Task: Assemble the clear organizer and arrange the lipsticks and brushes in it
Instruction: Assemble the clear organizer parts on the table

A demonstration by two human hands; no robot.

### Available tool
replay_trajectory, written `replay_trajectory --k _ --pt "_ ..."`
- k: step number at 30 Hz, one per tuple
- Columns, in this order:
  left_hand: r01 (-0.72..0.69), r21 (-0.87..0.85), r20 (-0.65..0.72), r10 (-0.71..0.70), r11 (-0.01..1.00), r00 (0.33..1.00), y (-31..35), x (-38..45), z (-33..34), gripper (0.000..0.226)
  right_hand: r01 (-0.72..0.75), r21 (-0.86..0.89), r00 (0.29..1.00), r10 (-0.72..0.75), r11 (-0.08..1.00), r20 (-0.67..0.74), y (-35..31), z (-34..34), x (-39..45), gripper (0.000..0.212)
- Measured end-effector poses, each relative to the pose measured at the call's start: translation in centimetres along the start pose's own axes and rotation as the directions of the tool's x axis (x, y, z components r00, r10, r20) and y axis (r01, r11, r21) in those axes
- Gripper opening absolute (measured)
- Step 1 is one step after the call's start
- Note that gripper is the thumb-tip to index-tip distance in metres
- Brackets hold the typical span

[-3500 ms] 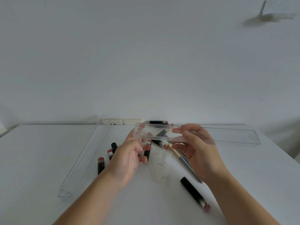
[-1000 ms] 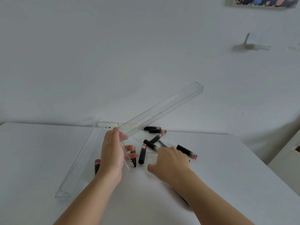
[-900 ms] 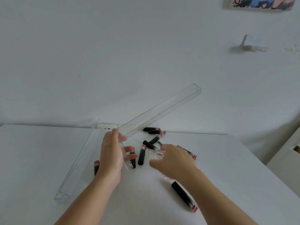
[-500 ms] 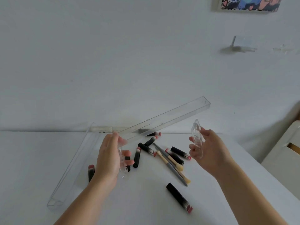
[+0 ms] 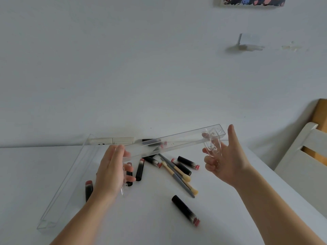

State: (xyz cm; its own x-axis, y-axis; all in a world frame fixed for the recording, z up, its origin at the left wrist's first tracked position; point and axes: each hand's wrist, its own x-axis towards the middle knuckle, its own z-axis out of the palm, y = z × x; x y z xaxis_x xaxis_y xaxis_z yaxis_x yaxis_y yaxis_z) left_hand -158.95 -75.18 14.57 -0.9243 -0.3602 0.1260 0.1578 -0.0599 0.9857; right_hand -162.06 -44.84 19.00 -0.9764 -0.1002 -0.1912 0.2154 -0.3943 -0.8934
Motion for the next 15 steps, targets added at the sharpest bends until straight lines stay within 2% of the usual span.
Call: replay_trajectory --k 4,8,12,15 --pt "-0.017 0.003 -0.002 0.017 1.0 1.0 -0.23 0.1 0.05 0.029 0.006 -0.069 1.0 -0.007 0.998 -0.019 0.11 -0.28 -0.11 0.084" --pt "-0.017 0.0 -0.009 0.017 1.0 1.0 -0.16 0.07 0.14 0.028 0.006 -0.052 0.999 -0.008 0.999 -0.043 0.13 -0.47 -0.21 0.083" --pt "-0.02 0.01 -0.007 0.02 1.0 1.0 -0.04 0.03 0.12 0.028 -0.002 -0.064 0.999 -0.002 0.998 -0.052 0.01 -0.59 -0.3 0.072" --pt "-0.034 0.047 0.006 0.034 0.998 0.999 -0.11 0.02 0.09 0.03 0.004 -0.092 0.998 -0.01 0.996 -0.061 -0.05 -0.73 -0.46 0.074"
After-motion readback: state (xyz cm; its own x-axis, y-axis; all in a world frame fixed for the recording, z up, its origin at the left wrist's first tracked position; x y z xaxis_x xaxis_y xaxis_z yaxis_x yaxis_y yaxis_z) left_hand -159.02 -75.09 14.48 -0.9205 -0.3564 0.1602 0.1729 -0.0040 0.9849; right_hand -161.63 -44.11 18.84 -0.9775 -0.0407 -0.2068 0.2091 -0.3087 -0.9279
